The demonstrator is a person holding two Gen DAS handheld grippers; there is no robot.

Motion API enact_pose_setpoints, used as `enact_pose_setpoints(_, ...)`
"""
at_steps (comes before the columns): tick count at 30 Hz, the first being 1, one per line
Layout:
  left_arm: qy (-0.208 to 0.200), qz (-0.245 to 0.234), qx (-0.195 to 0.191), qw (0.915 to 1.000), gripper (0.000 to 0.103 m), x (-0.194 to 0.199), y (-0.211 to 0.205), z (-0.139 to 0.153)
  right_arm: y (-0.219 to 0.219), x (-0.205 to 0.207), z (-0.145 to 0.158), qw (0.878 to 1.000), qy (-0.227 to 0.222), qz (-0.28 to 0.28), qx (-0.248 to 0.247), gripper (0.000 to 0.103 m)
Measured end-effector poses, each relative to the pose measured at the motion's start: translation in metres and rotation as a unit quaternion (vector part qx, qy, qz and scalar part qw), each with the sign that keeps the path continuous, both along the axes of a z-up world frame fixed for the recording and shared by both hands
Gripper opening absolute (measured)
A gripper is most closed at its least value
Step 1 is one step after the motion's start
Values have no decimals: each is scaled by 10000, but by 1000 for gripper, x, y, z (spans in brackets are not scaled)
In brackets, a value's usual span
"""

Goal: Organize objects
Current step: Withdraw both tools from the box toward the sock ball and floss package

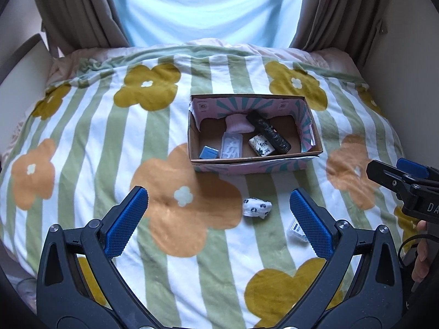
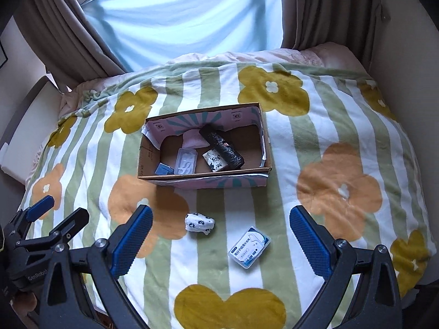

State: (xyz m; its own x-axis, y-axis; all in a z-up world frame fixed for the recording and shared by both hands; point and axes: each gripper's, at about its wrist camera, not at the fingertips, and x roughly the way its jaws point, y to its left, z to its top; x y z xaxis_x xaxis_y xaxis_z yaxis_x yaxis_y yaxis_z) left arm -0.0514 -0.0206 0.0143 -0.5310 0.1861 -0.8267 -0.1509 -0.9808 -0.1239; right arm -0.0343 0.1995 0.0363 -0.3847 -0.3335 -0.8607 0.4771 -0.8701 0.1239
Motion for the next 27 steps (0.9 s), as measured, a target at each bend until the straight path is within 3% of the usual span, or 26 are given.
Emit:
enact_pose_setpoints(13, -172, -402, 156, 9989, 103, -10, 12, -24, 12, 3, -19, 9976, -48, -694, -8, 100)
enact_pose_setpoints(27, -554, -1158, 196, 9915, 103, -23, 55, -105, 26, 0, -92, 9881, -447, -1450, 247, 99)
